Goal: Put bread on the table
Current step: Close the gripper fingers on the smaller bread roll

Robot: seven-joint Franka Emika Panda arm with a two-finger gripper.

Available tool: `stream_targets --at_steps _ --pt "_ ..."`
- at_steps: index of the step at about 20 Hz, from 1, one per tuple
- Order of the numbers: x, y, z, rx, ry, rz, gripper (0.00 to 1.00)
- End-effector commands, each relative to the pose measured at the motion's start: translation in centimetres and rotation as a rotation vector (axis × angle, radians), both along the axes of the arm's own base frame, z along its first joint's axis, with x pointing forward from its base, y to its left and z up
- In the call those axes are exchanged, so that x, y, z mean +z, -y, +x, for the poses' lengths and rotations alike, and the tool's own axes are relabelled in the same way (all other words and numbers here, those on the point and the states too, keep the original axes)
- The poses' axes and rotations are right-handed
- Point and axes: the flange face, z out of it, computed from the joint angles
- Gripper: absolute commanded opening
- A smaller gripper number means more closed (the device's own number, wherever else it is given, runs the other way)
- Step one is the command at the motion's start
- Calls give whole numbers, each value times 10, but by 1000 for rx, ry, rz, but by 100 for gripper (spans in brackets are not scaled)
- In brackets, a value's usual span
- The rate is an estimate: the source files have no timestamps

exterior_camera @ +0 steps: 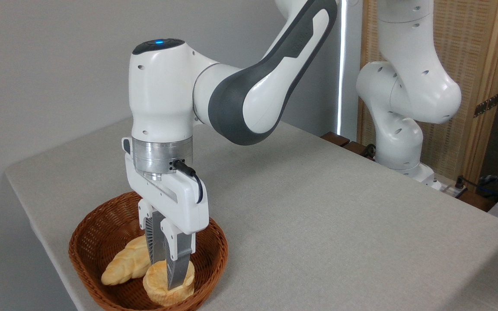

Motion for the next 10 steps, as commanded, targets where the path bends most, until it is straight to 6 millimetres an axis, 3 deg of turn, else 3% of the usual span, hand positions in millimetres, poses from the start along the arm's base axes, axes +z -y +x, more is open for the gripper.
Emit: stream_targets --at_steps 1,10 --pt "2 -1 2 1 14 2 36" --pt "7 -2 1 55 23 -61 31"
